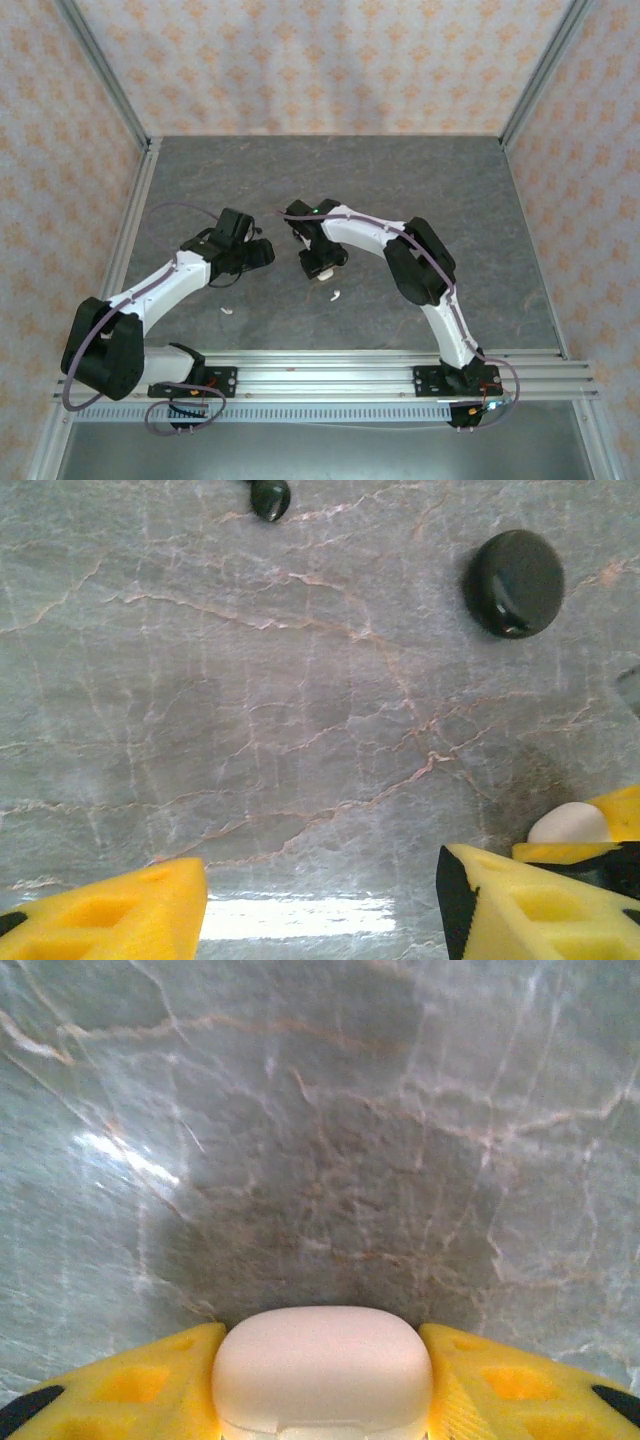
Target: Insert the wireless bluetooth earbuds into the charging case
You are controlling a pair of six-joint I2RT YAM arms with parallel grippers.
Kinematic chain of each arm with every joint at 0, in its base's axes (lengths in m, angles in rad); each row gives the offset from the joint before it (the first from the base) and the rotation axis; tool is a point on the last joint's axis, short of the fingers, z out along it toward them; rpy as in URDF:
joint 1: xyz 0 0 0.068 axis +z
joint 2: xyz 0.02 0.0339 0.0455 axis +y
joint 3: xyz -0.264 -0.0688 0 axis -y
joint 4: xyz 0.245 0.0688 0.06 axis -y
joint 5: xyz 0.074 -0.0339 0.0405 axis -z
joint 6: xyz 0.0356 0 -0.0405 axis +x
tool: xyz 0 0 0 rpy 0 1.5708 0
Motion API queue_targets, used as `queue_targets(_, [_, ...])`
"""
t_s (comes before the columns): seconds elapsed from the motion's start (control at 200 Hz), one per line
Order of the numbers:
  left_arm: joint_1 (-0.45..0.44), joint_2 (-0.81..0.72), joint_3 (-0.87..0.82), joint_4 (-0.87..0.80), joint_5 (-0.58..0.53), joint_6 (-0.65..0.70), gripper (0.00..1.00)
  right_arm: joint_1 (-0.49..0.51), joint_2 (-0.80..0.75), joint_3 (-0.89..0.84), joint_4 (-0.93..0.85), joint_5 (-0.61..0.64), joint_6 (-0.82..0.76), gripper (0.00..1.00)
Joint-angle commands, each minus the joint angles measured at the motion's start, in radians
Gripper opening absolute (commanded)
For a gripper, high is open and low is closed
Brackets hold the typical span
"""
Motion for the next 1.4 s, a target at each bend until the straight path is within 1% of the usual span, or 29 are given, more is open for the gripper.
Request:
queue_targets(0.0, [0.006, -0.036, 0.004, -0.066, -0.034, 0.019, 0.63, 0.0, -0.02, -0.045, -0.063, 0.032, 0.089, 0.47])
queue_targets(0.15, [0.006, -0.121, -0.037, -0.057, -0.037, 0.045, 0.63, -0.005, -0.06, -0.073, -0.018, 0.035, 0.159, 0.41])
queue_targets(0.29, [0.006, -0.229, -0.1, -0.011, -0.009, 0.053, 0.63, -0.016, -0.094, -0.099, 0.027, 0.007, 0.228, 0.39])
queue_targets(0.31, [0.006, -0.244, -0.11, -0.002, -0.004, 0.079, 0.63, -0.017, -0.099, -0.101, 0.034, 0.002, 0.236, 0.39])
queue_targets(0.375, [0.006, -0.287, -0.142, 0.035, 0.018, 0.082, 0.63, -0.02, -0.118, -0.11, 0.05, -0.009, 0.258, 0.38])
queue_targets(0.5, [0.006, -0.343, -0.187, 0.115, 0.096, 0.086, 0.63, -0.031, -0.143, -0.13, 0.081, -0.033, 0.303, 0.38])
queue_targets(0.63, [-0.002, -0.376, -0.209, 0.238, 0.247, 0.098, 0.63, -0.036, -0.185, -0.144, 0.113, -0.073, 0.336, 0.38])
queue_targets(0.69, [-0.018, -0.394, -0.21, 0.275, 0.277, 0.108, 0.63, -0.036, -0.22, -0.15, 0.128, -0.08, 0.355, 0.38])
queue_targets(0.776, [-0.061, -0.425, -0.2, 0.301, 0.264, 0.142, 0.64, -0.037, -0.276, -0.154, 0.145, -0.078, 0.384, 0.38])
queue_targets(0.846, [-0.102, -0.446, -0.2, 0.327, 0.223, 0.167, 0.65, -0.038, -0.326, -0.149, 0.153, -0.078, 0.405, 0.38])
queue_targets(0.926, [-0.142, -0.449, -0.202, 0.366, 0.19, 0.184, 0.66, -0.04, -0.382, -0.151, 0.168, -0.072, 0.423, 0.38])
queue_targets(0.981, [-0.161, -0.443, -0.183, 0.36, 0.174, 0.19, 0.66, -0.042, -0.413, -0.153, 0.178, -0.072, 0.437, 0.38])
queue_targets(1.181, [-0.204, -0.419, -0.039, 0.227, 0.15, 0.222, 0.66, -0.041, -0.48, -0.141, 0.178, -0.085, 0.467, 0.38])
queue_targets(1.391, [-0.206, -0.432, -0.014, 0.242, 0.126, 0.229, 0.67, -0.042, -0.523, -0.122, 0.184, -0.098, 0.496, 0.37])
